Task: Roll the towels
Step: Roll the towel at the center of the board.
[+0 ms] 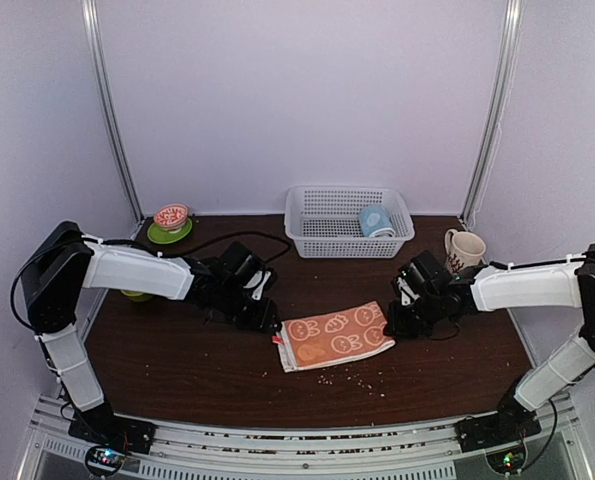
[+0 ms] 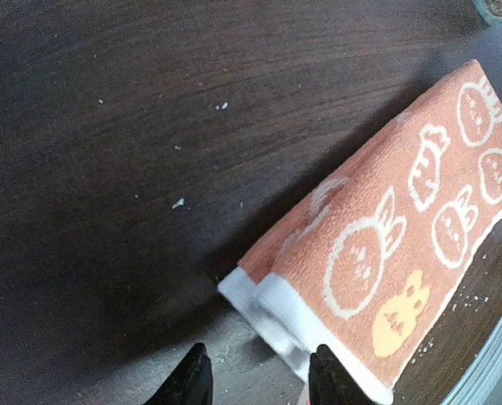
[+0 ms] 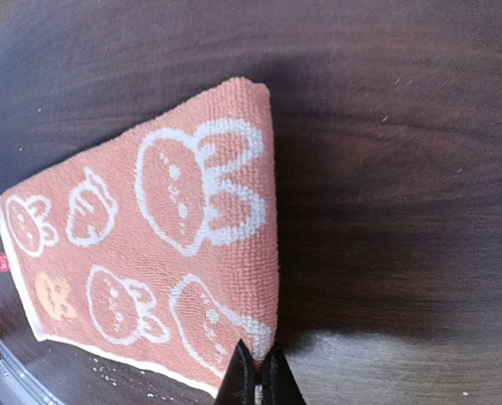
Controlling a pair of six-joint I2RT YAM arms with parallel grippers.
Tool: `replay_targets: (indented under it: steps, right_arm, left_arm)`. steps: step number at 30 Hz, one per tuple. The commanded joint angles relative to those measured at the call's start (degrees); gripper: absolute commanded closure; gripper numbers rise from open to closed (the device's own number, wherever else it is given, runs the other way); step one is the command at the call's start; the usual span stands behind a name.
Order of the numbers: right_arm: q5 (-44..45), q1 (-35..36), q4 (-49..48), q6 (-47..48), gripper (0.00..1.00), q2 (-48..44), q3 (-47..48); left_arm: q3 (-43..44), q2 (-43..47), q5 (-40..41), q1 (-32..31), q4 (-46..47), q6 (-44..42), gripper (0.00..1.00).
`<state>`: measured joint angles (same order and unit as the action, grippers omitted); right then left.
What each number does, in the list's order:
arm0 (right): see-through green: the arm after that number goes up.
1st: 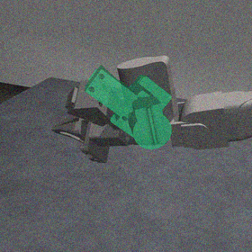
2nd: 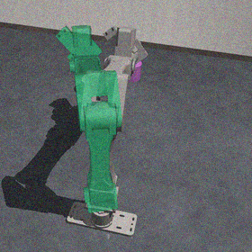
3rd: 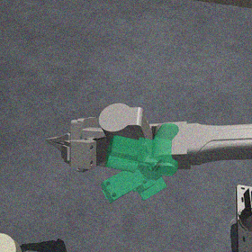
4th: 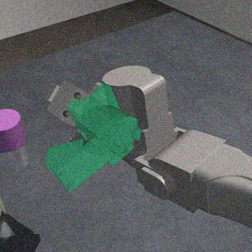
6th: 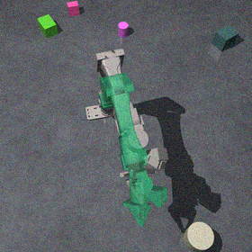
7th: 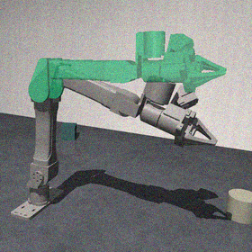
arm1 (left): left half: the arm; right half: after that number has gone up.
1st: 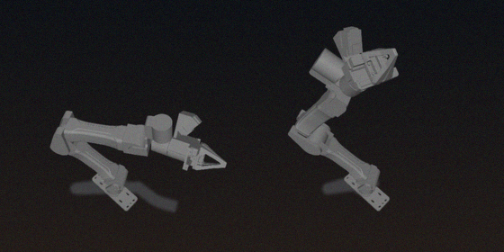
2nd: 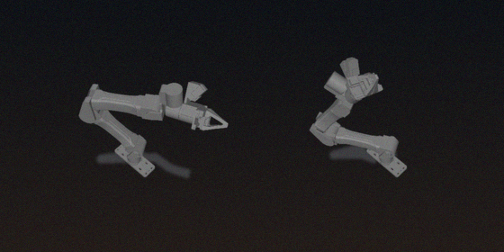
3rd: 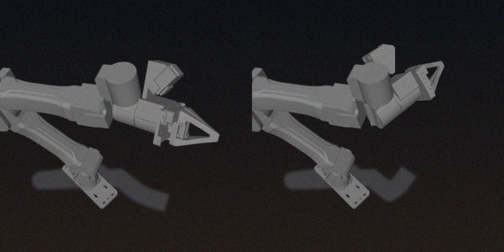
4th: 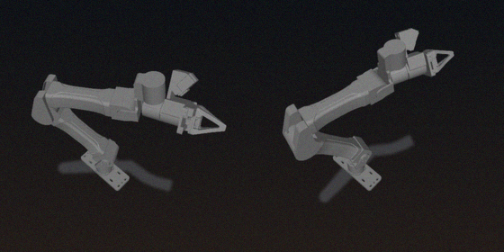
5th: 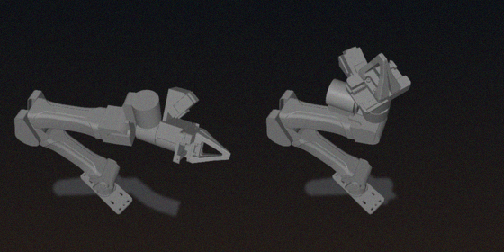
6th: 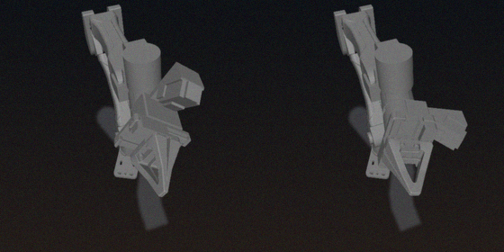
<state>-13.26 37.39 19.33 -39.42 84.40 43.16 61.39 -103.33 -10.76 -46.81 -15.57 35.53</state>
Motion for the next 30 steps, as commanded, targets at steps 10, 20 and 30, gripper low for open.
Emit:
replay_targets:
  steps: [10,20,30]
  right_arm:
    - [29.2,12.4,25.0,4.3,1.00,6.0,15.0]
    - [27.7,17.7,23.2,6.2,1.00,10.6,19.8]
    - [20.5,18.2,17.3,10.2,1.00,12.0,17.7]
  left_arm:
    - [-0.8,4.7,-4.1,0.0,4.5,1.6,0.60]
    - [-3.2,5.6,-5.3,0.0,7.7,3.1,0.60]
    - [-3.0,5.0,-6.6,0.0,8.9,3.7,0.61]
